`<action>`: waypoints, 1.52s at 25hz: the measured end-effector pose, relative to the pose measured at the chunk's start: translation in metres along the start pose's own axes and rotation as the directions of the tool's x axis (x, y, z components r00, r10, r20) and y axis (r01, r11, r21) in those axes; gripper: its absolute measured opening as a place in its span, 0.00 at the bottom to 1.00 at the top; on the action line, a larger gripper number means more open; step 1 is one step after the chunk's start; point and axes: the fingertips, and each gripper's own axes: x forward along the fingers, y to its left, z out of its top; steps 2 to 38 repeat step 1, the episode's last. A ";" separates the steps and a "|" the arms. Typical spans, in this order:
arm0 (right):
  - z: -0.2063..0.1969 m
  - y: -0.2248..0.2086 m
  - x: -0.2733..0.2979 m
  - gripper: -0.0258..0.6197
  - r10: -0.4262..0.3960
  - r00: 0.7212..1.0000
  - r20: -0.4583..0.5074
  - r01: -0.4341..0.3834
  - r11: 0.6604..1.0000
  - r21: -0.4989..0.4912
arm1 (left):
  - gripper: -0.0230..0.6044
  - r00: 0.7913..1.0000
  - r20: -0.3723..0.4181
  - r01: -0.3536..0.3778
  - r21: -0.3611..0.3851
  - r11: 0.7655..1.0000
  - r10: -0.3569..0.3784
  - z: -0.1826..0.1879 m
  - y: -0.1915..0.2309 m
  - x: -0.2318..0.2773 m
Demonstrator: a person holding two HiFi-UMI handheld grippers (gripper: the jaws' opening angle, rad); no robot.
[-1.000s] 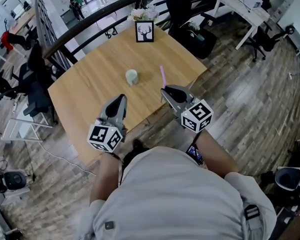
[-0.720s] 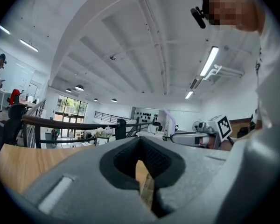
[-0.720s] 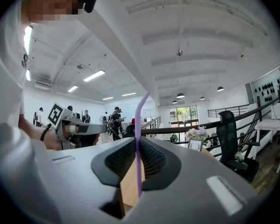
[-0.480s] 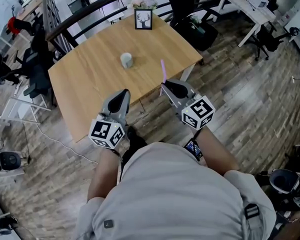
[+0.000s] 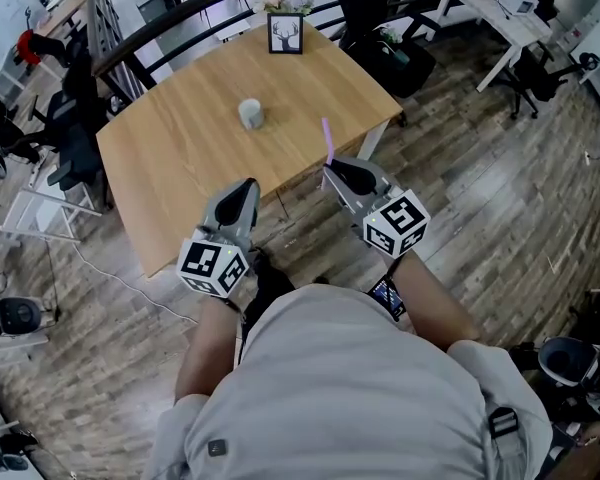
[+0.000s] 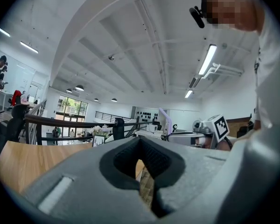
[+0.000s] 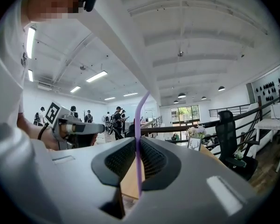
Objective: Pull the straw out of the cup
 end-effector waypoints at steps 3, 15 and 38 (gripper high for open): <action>0.000 0.001 0.000 0.10 0.000 1.000 -0.001 0.000 1.000 0.000 | 0.04 1.000 -0.001 0.000 -0.003 1.000 0.000 -0.001 0.000 0.000; 0.000 0.001 0.000 0.10 0.000 1.000 -0.001 0.000 1.000 0.000 | 0.04 1.000 -0.001 0.000 -0.003 1.000 0.000 -0.001 0.000 0.000; 0.000 0.001 0.000 0.10 0.000 1.000 -0.001 0.000 1.000 0.000 | 0.04 1.000 -0.001 0.000 -0.003 1.000 0.000 -0.001 0.000 0.000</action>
